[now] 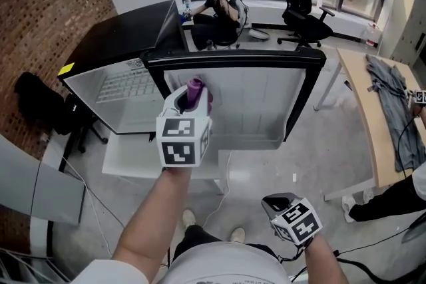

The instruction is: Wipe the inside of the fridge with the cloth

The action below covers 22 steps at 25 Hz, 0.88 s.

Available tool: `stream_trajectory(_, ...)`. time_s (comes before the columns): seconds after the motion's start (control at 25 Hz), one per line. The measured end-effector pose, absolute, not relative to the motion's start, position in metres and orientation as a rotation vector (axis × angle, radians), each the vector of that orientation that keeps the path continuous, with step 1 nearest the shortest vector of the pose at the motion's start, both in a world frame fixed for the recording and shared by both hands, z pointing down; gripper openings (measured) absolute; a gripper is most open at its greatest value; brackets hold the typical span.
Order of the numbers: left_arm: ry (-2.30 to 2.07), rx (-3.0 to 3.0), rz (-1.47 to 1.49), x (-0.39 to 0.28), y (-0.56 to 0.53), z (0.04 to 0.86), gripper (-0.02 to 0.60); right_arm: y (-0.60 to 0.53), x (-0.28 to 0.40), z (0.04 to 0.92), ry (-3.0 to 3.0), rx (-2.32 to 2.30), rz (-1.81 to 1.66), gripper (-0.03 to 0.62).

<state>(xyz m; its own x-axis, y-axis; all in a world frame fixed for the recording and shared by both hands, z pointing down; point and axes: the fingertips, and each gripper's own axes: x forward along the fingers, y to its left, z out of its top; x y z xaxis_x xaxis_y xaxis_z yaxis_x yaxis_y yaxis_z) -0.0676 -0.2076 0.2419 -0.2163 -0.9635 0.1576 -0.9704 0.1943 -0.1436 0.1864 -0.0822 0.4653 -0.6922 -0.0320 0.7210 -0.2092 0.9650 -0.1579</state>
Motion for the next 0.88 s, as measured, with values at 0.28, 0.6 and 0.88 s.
stream_trajectory(0.28,-2.309,2.055,0.352,-0.018,-0.239,0.252,0.071,-0.093,0.212,0.471,-2.312,0.249,0.332,0.003)
stream_trajectory(0.6,-2.186,2.183,0.367,0.046,-0.275,0.259,0.071,-0.1,0.239,0.475,-2.306,0.341,0.376,0.003)
stream_trajectory(0.88,-2.032,2.287,0.368,0.102,-0.302,0.263,0.071,-0.103,0.252,0.474,-2.297,0.419,0.416,0.003)
